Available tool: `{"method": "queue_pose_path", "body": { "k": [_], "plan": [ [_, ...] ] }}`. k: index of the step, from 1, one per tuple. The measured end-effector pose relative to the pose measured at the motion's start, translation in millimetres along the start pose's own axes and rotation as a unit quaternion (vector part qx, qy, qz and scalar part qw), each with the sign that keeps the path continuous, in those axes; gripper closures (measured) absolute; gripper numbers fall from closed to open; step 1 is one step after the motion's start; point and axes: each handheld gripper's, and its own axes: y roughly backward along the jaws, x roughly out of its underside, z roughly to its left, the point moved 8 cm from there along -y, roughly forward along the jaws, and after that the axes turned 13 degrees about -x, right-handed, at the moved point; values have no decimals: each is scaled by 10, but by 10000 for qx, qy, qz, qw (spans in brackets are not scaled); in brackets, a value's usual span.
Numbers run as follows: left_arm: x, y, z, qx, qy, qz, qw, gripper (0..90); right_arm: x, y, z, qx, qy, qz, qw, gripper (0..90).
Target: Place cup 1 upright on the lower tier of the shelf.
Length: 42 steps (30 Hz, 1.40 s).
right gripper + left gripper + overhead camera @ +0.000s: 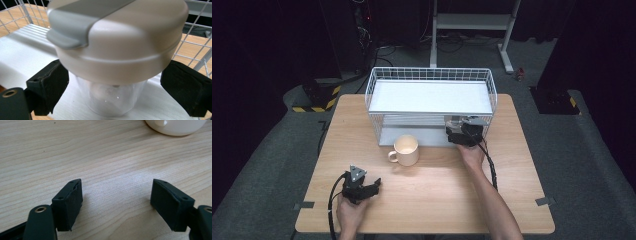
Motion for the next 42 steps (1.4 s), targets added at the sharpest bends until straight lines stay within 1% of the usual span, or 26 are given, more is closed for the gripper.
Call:
{"method": "queue_pose_path", "body": {
  "k": [1, 6, 11, 18, 21, 23, 24, 25, 26, 29, 32, 33, 36, 42],
  "plan": [
    [0, 0, 0, 1, 0, 1, 10000, 262, -2, 6, 6, -11, 23, -2, 10000, 82],
    [1, 2, -3, 9, 1, 4, 10000, 266, 16, 45, 13, -19, -53, 29, 10000, 80],
    [0, 1, -2, 8, -4, 0, 10000, 266, 36, 92, 10, -22, -64, 6, 10000, 80],
    [0, 1, -1, 7, -5, -1, 10000, 266, 31, 169, 53, -91, -158, -39, 9998, 81],
    [1, 1, -2, 9, -2, 1, 10000, 266, 32, 203, 79, -169, -188, 26, 9997, 82],
    [1, 2, -2, 11, 0, 5, 10000, 266, 24, 224, 96, -190, -177, 27, 9997, 82],
    [1, 2, -2, 9, 0, 3, 10000, 266, 22, 236, 107, -202, -214, 11, 9996, 82],
    [0, 1, -1, 8, -4, -1, 10000, 266, 16, 245, 103, -207, -148, -9, 9997, 82],
    [0, 1, -1, 8, -6, 0, 10000, 266, 21, 257, 116, -216, -197, -10, 9996, 82],
    [0, 1, -1, 8, -5, 0, 10000, 266, 36, 292, 127, -236, -166, -10, 9996, 83],
    [0, 1, -1, 8, -3, 0, 10000, 266, 56, 336, 153, -289, -222, -25, 9993, 89],
    [1, 2, -2, 11, 1, 3, 10000, 266, 61, 351, 157, -316, -193, -25, 9993, 94],
    [0, 1, -1, 7, -4, -1, 10000, 266, 73, 395, 195, -431, -220, 33, 9988, 101],
    [1, 2, -3, 9, 1, 3, 10000, 266, 34, 532, 262, -582, -181, -166, 9980, 123]
  ]
}}
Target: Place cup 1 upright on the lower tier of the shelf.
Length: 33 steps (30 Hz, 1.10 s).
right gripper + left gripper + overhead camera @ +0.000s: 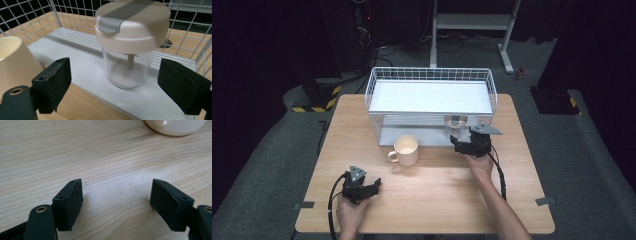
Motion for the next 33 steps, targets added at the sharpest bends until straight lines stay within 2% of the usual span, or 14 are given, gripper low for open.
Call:
{"method": "queue_pose_path", "body": {
  "k": [19, 33],
  "plan": [
    [0, 0, 0, 0, 0, 0, 10000, 266, -59, 347, 122, -307, 34, -223, 9993, 143],
    [0, 0, 0, 0, 0, -1, 10000, 266, -46, 671, 121, -336, 27, -412, 9986, 153]
  ]
}}
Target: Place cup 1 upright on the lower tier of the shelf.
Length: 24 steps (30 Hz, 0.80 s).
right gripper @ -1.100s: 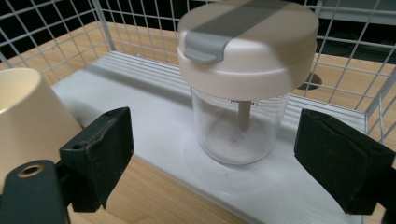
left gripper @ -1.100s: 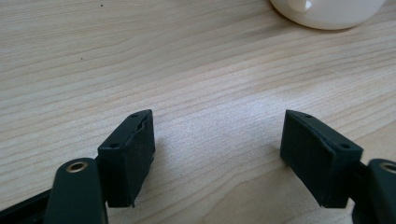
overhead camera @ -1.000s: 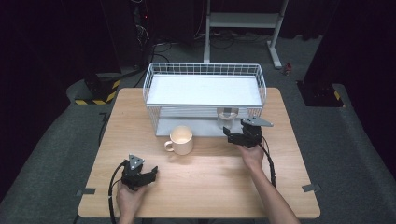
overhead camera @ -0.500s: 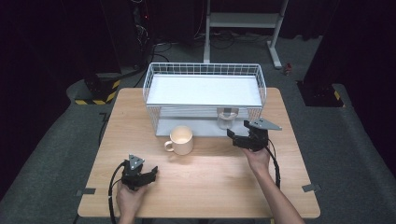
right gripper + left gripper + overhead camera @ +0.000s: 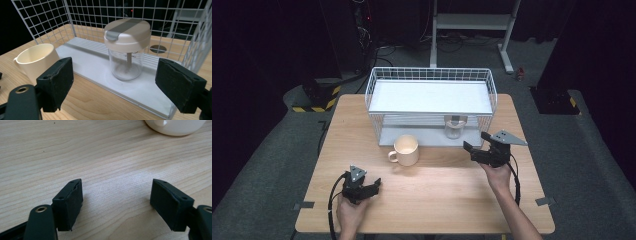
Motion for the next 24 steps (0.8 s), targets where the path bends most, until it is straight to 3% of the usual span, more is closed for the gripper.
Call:
{"method": "queue_pose_path", "body": {
  "k": [24],
  "plan": [
    [0, 0, 0, -1, -2, 0, 10000, 266, 107, 426, -14, 55, -41, -175, 9998, 179]
  ]
}}
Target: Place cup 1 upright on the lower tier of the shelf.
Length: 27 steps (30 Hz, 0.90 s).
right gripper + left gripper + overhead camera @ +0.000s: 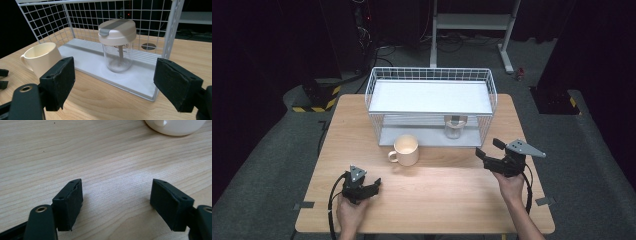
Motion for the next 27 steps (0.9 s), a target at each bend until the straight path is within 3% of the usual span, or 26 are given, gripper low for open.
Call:
{"method": "queue_pose_path", "body": {
  "k": [21, 27],
  "plan": [
    [0, 1, -1, -2, 5, 9, 10000, 266, 281, 245, -89, 188, -166, 108, 9996, 208],
    [0, 0, -1, -3, 7, 7, 10000, 266, 474, 268, -142, 303, -226, 344, 9987, 222]
  ]
}}
